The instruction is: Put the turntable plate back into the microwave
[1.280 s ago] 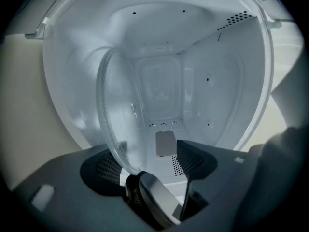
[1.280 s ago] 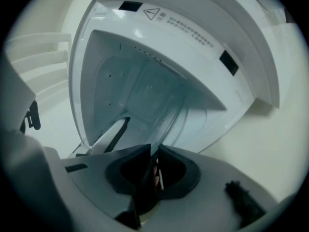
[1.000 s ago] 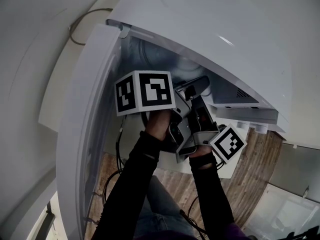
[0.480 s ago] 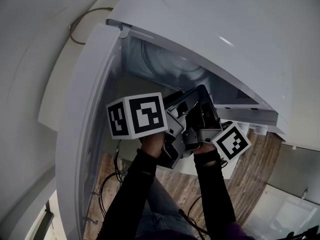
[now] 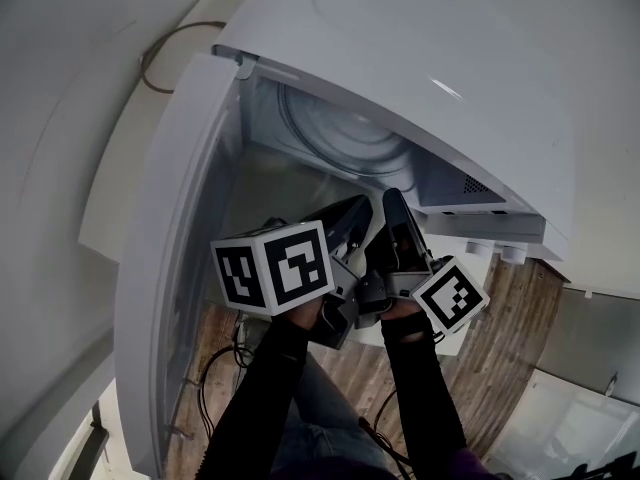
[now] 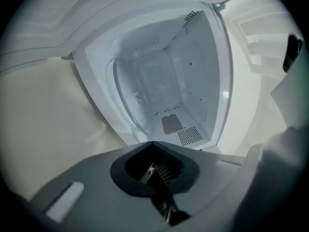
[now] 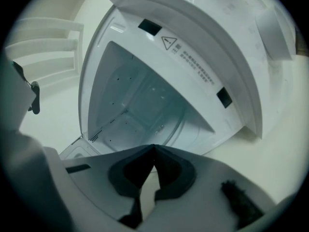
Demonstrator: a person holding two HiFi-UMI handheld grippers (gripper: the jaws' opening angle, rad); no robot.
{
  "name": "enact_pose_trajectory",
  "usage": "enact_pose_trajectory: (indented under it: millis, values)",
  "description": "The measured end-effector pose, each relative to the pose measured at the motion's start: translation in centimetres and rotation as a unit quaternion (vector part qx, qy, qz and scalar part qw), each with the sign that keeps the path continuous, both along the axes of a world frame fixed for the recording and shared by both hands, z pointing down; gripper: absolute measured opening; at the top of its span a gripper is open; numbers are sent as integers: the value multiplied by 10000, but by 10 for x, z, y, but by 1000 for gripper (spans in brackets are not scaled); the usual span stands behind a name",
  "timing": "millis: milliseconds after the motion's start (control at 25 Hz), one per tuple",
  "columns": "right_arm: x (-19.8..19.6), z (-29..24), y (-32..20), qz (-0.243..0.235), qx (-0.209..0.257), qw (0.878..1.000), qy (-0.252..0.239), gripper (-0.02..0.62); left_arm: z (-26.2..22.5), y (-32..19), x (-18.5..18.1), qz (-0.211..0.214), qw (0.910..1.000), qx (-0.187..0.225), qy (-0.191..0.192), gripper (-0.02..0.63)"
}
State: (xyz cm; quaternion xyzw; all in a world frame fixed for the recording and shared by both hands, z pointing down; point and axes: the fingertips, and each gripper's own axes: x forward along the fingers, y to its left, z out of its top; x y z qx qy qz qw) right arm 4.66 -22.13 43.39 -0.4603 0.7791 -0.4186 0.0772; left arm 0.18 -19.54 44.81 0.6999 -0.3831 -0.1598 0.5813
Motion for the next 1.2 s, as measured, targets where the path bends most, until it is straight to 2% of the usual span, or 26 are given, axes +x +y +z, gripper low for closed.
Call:
enact_pose_trajectory:
  millis: [240, 400, 520, 640, 880, 1080, 1200]
  values:
    - [6, -15, 16, -15, 55, 10000, -68, 8, -9, 20, 0, -130, 9996, 103, -235, 5]
    - [4, -33, 29, -126, 117, 9998, -82, 8, -26, 32, 3, -94, 9980, 404, -471, 5]
    - [9, -42, 46, -114, -9, 9999, -81, 8, -38, 46, 6, -44, 9966, 470, -670, 5]
    - [11, -55, 59, -167, 91, 9998, -57, 8, -50, 57, 5, -78, 9942, 532, -930, 5]
    - [22, -81, 85, -249, 333, 9990, 140, 8, -71, 81, 9, 44, 9834, 721, -1664, 5]
    - [30, -106, 102, -314, 567, 9977, 206, 8, -94, 98, 11, -161, 9755, 1023, -1943, 5]
    - [32, -123, 107, -283, 761, 9964, 260, 8, -113, 101, 7, -398, 9663, 1354, -2151, 5]
